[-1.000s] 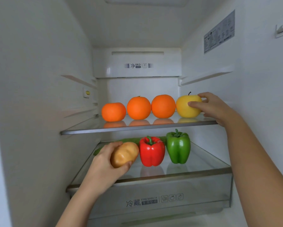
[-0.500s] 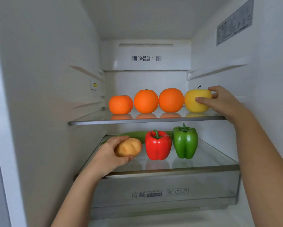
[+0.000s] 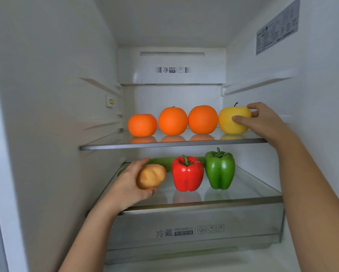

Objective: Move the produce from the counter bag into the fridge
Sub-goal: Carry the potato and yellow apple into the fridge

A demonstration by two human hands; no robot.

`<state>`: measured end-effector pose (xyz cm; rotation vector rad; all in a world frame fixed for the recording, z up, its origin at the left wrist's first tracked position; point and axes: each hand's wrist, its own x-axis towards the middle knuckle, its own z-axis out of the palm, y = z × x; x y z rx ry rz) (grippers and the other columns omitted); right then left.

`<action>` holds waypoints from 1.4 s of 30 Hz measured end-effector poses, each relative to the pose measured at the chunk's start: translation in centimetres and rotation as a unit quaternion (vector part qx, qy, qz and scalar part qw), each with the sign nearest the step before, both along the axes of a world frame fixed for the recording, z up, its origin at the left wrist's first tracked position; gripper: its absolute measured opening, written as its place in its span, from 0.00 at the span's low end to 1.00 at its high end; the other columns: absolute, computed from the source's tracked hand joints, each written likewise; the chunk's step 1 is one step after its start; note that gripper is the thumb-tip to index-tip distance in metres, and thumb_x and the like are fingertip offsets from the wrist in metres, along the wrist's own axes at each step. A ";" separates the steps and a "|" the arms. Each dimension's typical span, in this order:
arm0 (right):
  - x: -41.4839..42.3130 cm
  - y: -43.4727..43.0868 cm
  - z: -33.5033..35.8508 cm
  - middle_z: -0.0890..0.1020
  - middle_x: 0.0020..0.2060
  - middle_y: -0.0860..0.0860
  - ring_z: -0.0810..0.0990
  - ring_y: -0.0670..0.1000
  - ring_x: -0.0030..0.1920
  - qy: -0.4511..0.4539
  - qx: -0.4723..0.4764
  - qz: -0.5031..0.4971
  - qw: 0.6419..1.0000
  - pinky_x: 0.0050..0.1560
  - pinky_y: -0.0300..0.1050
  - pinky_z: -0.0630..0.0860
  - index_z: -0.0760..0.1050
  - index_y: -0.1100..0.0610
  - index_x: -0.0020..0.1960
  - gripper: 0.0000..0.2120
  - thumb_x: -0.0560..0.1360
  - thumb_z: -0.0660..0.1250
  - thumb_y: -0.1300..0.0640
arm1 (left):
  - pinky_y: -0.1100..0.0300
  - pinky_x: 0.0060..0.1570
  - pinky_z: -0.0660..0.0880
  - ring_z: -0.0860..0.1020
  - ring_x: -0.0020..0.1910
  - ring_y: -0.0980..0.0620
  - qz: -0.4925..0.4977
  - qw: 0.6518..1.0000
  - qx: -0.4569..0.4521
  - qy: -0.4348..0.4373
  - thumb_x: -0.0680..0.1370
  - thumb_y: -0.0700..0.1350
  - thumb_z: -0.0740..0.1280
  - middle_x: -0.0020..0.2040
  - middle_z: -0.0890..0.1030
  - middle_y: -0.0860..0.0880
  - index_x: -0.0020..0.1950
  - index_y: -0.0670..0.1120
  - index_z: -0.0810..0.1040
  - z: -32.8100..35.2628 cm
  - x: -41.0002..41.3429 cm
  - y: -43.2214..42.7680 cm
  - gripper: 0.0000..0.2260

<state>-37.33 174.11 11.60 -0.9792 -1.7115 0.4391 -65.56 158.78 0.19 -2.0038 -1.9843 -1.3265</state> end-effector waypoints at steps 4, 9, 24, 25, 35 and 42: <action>0.0 -0.5 -0.1 0.69 0.66 0.57 0.70 0.56 0.63 0.012 0.015 -0.027 0.999 0.59 0.50 0.67 0.62 0.56 0.70 0.32 0.71 0.70 0.48 | 0.70 0.57 0.60 0.66 0.60 0.58 0.010 1.000 0.007 -0.006 0.66 0.42 0.76 0.62 0.65 0.54 0.71 0.50 0.62 0.0 0.2 -0.1 0.38; -0.5 -2.3 -0.9 0.69 0.66 0.56 0.69 0.55 0.64 0.022 0.068 -0.066 0.995 0.56 0.46 0.66 0.63 0.56 0.69 0.29 0.72 0.68 0.49 | 0.62 0.66 0.59 0.63 0.68 0.51 0.044 0.998 0.035 0.007 0.66 0.46 0.76 0.70 0.63 0.47 0.72 0.49 0.60 -0.3 0.1 -0.6 0.39; -6.0 -14.9 -13.6 0.76 0.58 0.61 0.73 0.62 0.60 -0.118 0.247 -0.149 0.950 0.61 0.67 0.65 0.74 0.63 0.58 0.21 0.71 0.58 0.51 | 0.48 0.51 0.73 0.75 0.56 0.40 0.152 0.955 0.159 0.197 0.71 0.50 0.58 0.62 0.76 0.41 0.61 0.42 0.75 -4.7 5.5 -8.5 0.22; -6.1 -15.7 -14.5 0.77 0.57 0.61 0.74 0.62 0.59 -0.125 0.256 -0.147 0.947 0.60 0.67 0.66 0.74 0.63 0.58 0.21 0.71 0.58 0.51 | 0.48 0.51 0.73 0.75 0.56 0.40 0.143 0.956 0.159 0.200 0.71 0.49 0.58 0.62 0.76 0.41 0.61 0.42 0.75 -5.3 5.9 -9.1 0.22; -4.6 -22.3 -20.4 0.80 0.53 0.59 0.79 0.60 0.52 -0.251 0.190 -0.093 0.945 0.52 0.57 0.76 0.75 0.62 0.58 0.23 0.70 0.57 0.50 | 0.49 0.52 0.73 0.77 0.56 0.41 0.141 0.962 0.121 0.198 0.71 0.47 0.58 0.59 0.79 0.43 0.57 0.42 0.78 -9.7 9.0 -13.8 0.19; -0.6 -27.4 -22.0 0.81 0.52 0.57 0.80 0.58 0.52 -0.246 0.167 -0.080 0.951 0.51 0.52 0.77 0.76 0.62 0.57 0.20 0.70 0.61 0.51 | 0.49 0.52 0.74 0.77 0.55 0.42 0.161 0.962 0.107 0.194 0.72 0.48 0.58 0.58 0.79 0.43 0.57 0.42 0.78 -11.2 13.2 -18.8 0.18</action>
